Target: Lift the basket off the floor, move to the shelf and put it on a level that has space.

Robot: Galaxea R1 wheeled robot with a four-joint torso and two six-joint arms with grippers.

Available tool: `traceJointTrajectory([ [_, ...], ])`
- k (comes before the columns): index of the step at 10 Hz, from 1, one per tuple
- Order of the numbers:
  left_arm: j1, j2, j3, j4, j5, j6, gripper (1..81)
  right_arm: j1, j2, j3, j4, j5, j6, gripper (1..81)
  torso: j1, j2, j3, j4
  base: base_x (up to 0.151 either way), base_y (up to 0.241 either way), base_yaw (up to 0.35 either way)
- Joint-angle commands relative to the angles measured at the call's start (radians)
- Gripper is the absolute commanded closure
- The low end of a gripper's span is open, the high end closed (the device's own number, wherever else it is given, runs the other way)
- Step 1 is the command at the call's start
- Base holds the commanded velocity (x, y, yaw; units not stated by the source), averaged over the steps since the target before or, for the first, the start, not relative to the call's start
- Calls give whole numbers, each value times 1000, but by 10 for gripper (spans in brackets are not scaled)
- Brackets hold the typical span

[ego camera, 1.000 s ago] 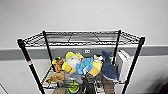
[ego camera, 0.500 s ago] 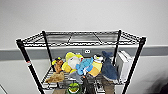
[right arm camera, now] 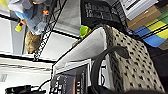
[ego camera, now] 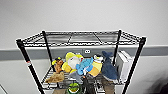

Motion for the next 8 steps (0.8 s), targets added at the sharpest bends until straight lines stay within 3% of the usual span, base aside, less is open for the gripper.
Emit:
traceJointTrajectory([
  [1, -136, -68, 125, 20, 2, 10, 811, 123, -86, 154, 5, 11, 4, 811, 0, 0, 0, 0, 0, 0, 0],
  [5, -157, -112, 187, 20, -14, 9, 811, 145, -131, 220, 5, 14, 4, 811, 0, 0, 0, 0, 0, 0, 0],
  [8, -197, -152, 251, 19, -21, 3, 811, 162, -145, 272, 5, 67, 4, 811, 0, 0, 0, 0, 0, 0, 0],
])
